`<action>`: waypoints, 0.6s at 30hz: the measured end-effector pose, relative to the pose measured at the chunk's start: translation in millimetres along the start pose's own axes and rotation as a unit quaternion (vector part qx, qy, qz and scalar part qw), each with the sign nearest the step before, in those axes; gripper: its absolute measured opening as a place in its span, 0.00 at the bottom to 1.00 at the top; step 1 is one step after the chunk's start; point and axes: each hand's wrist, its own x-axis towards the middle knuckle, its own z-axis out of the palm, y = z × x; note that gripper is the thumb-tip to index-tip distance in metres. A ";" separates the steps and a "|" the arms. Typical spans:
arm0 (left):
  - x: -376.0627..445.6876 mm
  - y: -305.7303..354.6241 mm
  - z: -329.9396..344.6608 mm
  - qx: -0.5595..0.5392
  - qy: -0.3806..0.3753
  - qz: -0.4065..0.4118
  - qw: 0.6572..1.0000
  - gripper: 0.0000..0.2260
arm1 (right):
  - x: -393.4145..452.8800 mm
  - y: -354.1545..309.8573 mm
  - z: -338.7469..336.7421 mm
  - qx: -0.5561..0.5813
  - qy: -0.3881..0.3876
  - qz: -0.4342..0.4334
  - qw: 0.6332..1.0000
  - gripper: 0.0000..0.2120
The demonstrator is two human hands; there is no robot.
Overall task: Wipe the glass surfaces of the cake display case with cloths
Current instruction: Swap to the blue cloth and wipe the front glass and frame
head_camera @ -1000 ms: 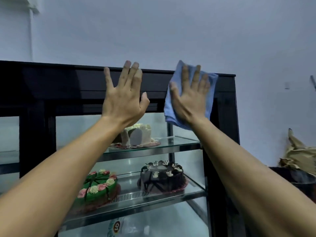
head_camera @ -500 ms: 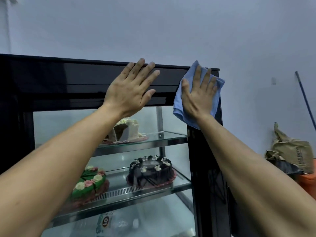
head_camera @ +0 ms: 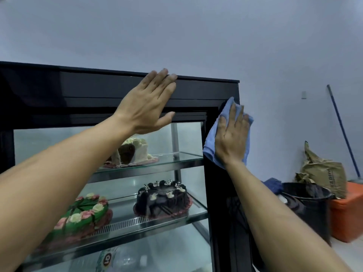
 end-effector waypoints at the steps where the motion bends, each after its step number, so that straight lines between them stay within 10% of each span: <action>1: 6.5 5.6 1.8 -0.001 -0.006 0.019 1.000 0.36 | -10.5 2.2 0.6 0.001 0.000 0.010 1.000 0.32; 7: 15.3 24.6 19.3 0.008 0.017 -0.006 1.000 0.32 | 19.2 -36.0 -4.0 0.009 0.018 0.123 0.992 0.31; 13: 16.2 25.4 21.9 -0.011 0.019 0.003 1.000 0.32 | 67.1 -49.7 -12.7 -0.025 -0.010 -0.101 0.994 0.28; 18: 14.3 28.2 19.4 -0.008 0.006 -0.011 1.000 0.36 | 24.2 -6.2 -3.9 -0.036 0.042 -0.044 0.997 0.30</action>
